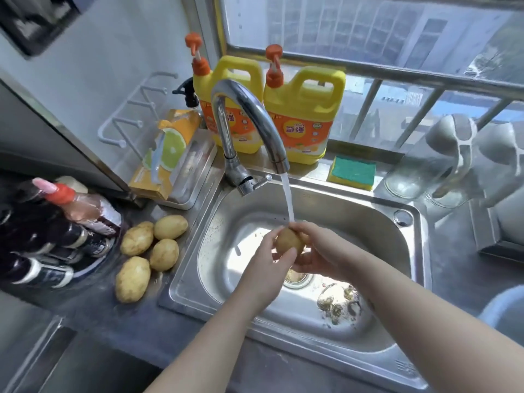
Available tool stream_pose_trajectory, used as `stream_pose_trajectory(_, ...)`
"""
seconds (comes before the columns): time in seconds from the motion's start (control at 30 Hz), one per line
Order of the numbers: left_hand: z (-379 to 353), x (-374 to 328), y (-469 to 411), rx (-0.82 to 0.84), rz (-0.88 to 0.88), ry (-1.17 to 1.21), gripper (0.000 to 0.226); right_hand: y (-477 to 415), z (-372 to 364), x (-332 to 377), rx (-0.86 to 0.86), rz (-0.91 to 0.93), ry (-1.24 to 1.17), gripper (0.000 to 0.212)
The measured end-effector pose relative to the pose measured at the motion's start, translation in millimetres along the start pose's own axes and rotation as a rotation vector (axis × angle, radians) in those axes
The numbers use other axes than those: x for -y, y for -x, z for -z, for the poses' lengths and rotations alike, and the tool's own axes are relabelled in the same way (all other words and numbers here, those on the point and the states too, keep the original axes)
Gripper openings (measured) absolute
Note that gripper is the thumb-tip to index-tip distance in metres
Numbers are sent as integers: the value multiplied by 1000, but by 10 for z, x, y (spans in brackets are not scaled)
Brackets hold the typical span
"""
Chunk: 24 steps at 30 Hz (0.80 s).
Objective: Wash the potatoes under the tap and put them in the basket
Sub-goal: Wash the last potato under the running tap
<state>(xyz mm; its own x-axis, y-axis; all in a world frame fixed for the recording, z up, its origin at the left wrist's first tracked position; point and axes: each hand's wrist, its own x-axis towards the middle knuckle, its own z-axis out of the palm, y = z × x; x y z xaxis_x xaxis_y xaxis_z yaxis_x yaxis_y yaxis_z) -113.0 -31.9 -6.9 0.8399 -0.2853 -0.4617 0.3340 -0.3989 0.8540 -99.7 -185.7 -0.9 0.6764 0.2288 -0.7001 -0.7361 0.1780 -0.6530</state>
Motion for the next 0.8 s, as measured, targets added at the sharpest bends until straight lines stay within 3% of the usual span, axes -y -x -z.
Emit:
stream_pose_trajectory(0.17,-32,-245,-57,-89,-107,139,47,102,-210,213,-81,107,-170,46)
stream_pose_trajectory(0.33,-119,-451,-147,-177,-167,312,29,233,-255,354,-110,339,148,54)
stream_pose_trajectory(0.47,-102,-646,-296,-279,57,599,36,227,-265,333,-174,440,385,49)
stream_pose_trajectory(0.6,19,-750,-435,-174,347,883,24,216,-215,269,-192,497,637,48)
stream_pose_trajectory(0.67,34,-757,-443,-139,345,946,27,152,-199,253,-223,509,594,46)
stream_pose_trajectory(0.73,-3,-722,-421,-115,245,935,35,49,-213,233,-290,491,436,42)
stream_pose_trajectory(0.8,-49,-651,-391,-95,114,848,41,-54,-229,213,-307,482,276,51)
